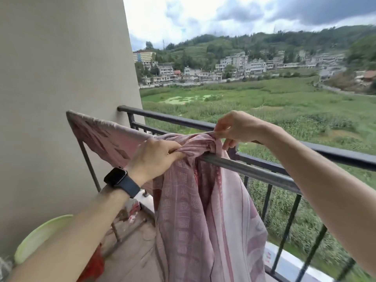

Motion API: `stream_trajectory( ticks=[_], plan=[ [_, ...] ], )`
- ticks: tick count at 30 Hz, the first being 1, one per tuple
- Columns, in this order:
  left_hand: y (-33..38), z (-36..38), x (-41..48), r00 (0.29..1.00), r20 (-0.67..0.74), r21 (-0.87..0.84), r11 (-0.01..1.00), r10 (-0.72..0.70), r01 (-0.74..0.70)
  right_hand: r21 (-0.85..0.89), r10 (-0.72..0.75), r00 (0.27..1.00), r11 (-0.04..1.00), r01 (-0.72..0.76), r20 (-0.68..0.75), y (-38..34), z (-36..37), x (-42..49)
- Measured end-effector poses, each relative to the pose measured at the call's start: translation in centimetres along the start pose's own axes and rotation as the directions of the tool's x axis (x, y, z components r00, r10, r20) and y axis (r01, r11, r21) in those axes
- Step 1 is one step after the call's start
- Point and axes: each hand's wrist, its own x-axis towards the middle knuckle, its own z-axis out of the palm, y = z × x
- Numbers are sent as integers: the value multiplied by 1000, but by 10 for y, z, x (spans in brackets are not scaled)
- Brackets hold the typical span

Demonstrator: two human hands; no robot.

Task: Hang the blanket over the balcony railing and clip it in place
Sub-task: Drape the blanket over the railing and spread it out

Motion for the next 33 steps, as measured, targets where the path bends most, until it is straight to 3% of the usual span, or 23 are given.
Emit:
stream_trajectory(
  ticks=[3, 7, 10, 12, 14, 16, 17, 21, 23, 26, 28, 33],
  plan=[
    [-24, -23, 7, 998, 57, -59, 997, -40, 43, 75, 8, 986, 997, 4, -164, 2, -10, 17],
    [-55, -34, 18, 975, 63, -161, 962, -215, 222, -100, -69, 935, 994, 36, -349, -8, 6, 44],
    [-79, -14, 20, 920, -31, -72, 919, -390, 387, -107, -94, 921, 993, 58, -377, -24, 34, 54],
    [-85, 1, 12, 902, -82, -12, 905, -425, 425, -41, -109, 921, 994, 101, -373, -30, 45, 51],
    [-80, 11, 5, 903, -120, -7, 910, -413, 415, -16, -170, 949, 985, 172, -264, -33, 51, 41],
    [-76, 18, 4, 911, -169, -41, 926, -377, 375, -88, -169, 982, 983, 161, -89, -34, 62, 34],
    [-73, 20, 4, 910, -199, -44, 931, -363, 362, -144, -153, 985, 980, 140, -84, -34, 70, 34],
    [-54, 31, -1, 895, -398, 65, 967, -202, 247, -193, -110, 959, 979, 60, -260, -37, 87, 39],
    [-45, 41, -5, 917, -379, 188, 960, -126, 209, -276, -135, 947, 960, 52, -291, -42, 86, 39],
    [-47, 47, -1, 949, -279, 331, 913, -147, 239, -298, -138, 952, 953, 53, -272, -51, 83, 41],
    [-49, 43, 6, 950, -275, 323, 916, -149, 237, -338, -123, 962, 940, 34, -244, -59, 86, 44],
    [-47, 4, 18, 946, -316, 275, 947, -76, 168, -434, -218, 917, 899, 55, -335, -62, 75, 50]
  ],
)
